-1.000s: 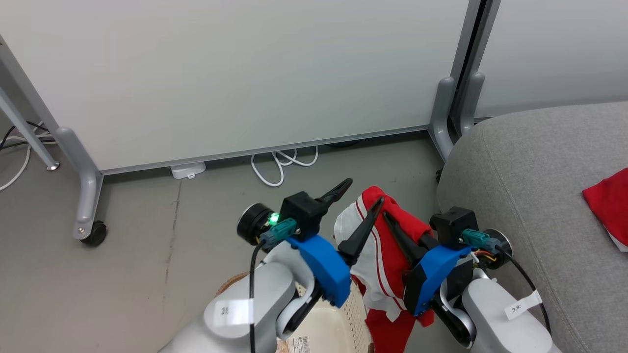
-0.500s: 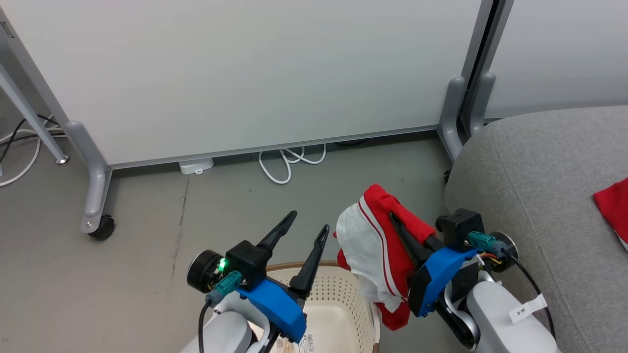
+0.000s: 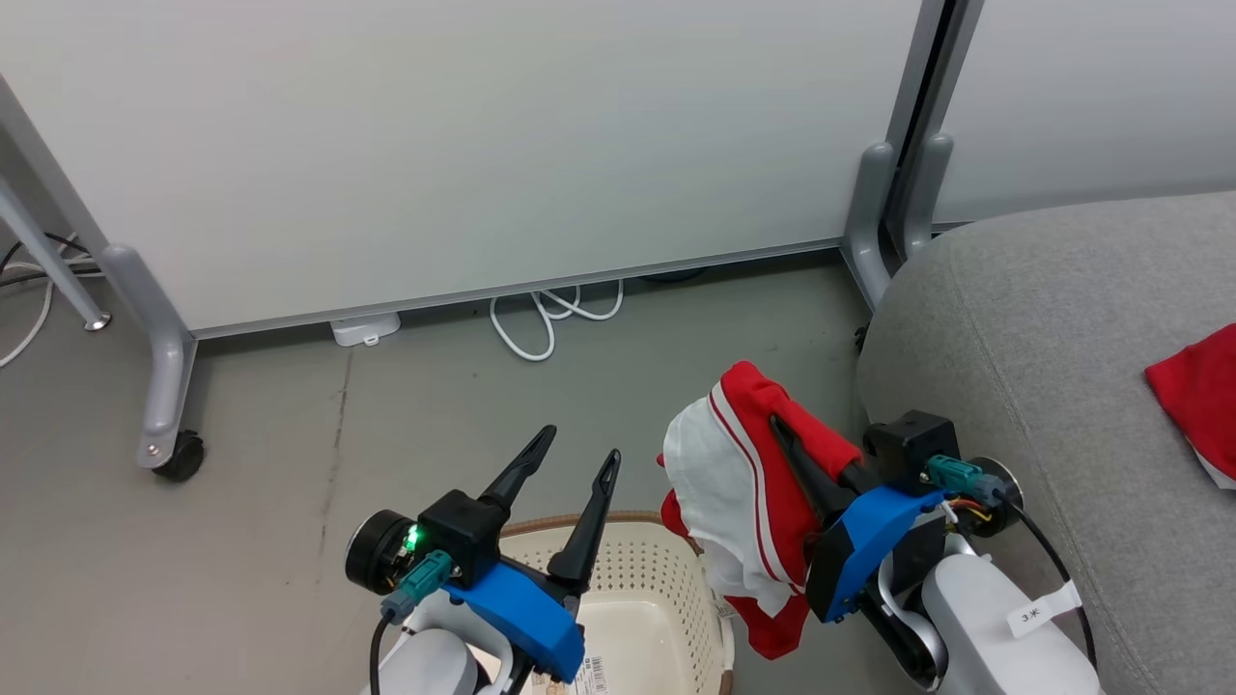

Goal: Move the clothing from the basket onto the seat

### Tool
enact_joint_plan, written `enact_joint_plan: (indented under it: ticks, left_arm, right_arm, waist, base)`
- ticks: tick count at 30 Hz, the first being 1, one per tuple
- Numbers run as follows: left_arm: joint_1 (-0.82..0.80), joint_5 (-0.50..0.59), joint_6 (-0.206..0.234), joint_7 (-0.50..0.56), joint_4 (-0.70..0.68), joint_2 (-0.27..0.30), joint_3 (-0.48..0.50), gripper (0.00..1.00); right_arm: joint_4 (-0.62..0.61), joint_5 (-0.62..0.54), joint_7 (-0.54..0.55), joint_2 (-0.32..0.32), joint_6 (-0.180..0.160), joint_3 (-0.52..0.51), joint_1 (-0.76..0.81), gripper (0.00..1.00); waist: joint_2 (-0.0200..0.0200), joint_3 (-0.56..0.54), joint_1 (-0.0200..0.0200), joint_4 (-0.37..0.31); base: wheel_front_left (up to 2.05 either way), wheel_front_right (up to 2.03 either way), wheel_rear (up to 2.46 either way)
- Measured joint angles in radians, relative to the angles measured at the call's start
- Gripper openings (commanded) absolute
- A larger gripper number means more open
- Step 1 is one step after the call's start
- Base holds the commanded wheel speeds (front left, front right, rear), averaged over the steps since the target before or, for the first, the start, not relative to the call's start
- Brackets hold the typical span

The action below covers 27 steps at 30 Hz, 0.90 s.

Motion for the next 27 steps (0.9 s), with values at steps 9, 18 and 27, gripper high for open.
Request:
enact_joint_plan:
  ticks: [9, 18, 27]
  left_arm:
    - [0.014, 0.03, -0.011, 0.0, 0.004, -0.016, 0.041, 1.0]
    - [0.03, 0.044, -0.012, 0.0, 0.008, -0.029, 0.068, 1.0]
    - [0.036, 0.054, -0.013, 0.0, 0.01, -0.037, 0.084, 1.0]
  right_arm:
    - [-0.006, -0.002, 0.001, 0.003, 0.0, -0.004, 0.0, 0.0]
    - [-0.004, -0.001, 0.0, 0.002, 0.0, -0.01, 0.004, 0.0]
    - [-0.003, -0.001, -0.001, -0.004, 0.0, -0.027, 0.017, 0.0]
  waist:
    - [0.0, 0.005, 0.0, -0.079]
    - [0.0, 0.01, 0.0, -0.203]
    - [0.0, 0.011, 0.0, -0.334]
  base:
    - [0.0, 0.0, 0.0]
    - [0.0, 0.0, 0.0]
    - [0.0, 0.0, 0.0]
